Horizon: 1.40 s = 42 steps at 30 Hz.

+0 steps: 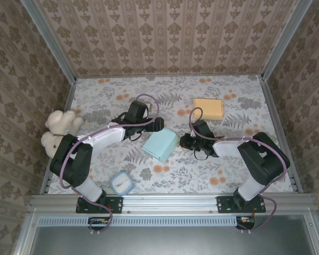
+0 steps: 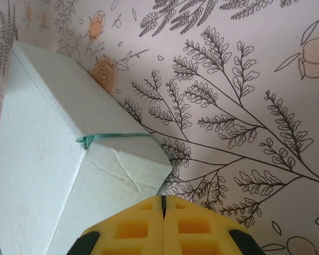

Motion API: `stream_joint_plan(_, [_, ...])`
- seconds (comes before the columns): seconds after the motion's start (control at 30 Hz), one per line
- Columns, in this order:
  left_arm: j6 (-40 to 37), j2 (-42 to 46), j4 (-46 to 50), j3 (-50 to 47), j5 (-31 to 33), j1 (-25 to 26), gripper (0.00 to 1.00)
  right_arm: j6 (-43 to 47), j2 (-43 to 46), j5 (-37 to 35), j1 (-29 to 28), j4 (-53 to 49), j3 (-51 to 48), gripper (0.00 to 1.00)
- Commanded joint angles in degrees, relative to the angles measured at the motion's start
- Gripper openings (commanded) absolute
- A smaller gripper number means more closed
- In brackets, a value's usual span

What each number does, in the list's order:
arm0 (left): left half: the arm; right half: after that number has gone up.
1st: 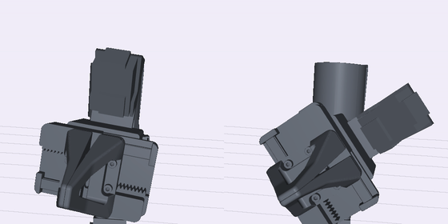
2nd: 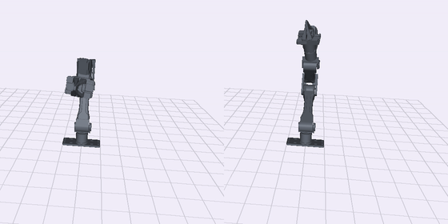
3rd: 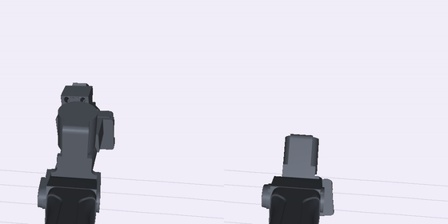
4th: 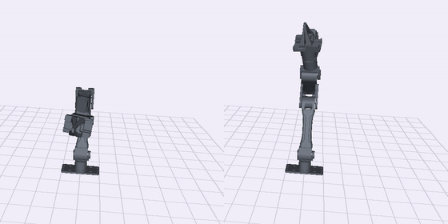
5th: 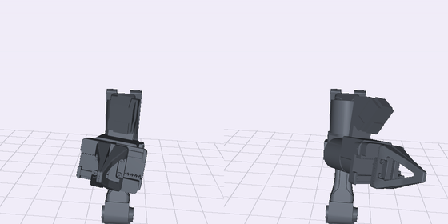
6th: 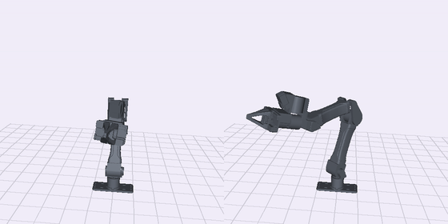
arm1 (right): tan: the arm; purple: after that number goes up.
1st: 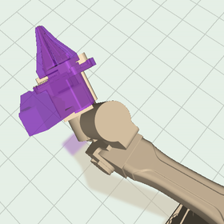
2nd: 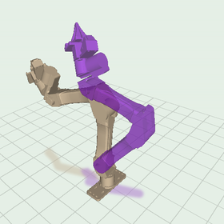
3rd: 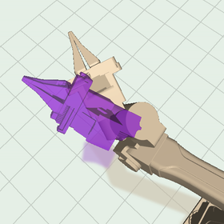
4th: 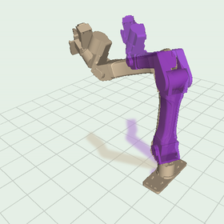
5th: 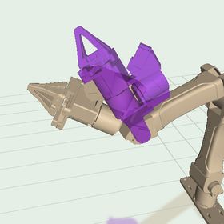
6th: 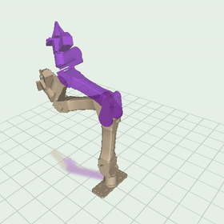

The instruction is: Fold the paper box

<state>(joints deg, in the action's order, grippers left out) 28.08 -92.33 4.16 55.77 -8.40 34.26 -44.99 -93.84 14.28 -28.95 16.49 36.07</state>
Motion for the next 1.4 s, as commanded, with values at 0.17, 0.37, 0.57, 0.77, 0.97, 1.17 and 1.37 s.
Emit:
stream_joint_plan(0.17, [-3.8, -4.2, -2.0, -0.7, -0.6, 0.7, 0.87, -0.9, -1.7, 1.6, 0.3, 0.3, 1.1, 0.0])
stream_joint_plan(0.37, [-3.9, -6.6, -2.8, -0.3, -2.5, 1.7, 0.86, -0.3, -2.6, 0.4, 0.4, 0.0, 1.2, 0.0])
stream_joint_plan(0.57, [-3.6, -7.6, -4.0, -0.7, -4.7, 2.2, 0.86, 0.3, -2.9, -0.2, 0.8, -0.2, 1.3, 0.0])
stream_joint_plan(0.77, [-3.6, -10.4, -3.8, 0.9, -5.1, 4.3, 0.84, 0.0, -4.3, -0.1, 1.3, 0.7, 1.2, 0.0])
stream_joint_plan(0.97, [-3.3, -11.7, -4.2, 1.4, -6.1, 6.2, 0.84, -0.3, -6.3, 0.3, 2.3, 1.9, 1.4, 0.0])
stream_joint_plan(1.17, [0.2, -13.9, -9.6, 1.0, -14.7, 9.4, 0.83, -0.7, -9.6, 0.9, 3.0, 4.2, 2.6, 0.0])
stream_joint_plan(1.37, [3.1, -14.8, -12.6, 1.9, -22.2, 13.7, 0.8, -1.8, -11.2, 3.4, 3.4, 8.5, 3.6, 0.0])
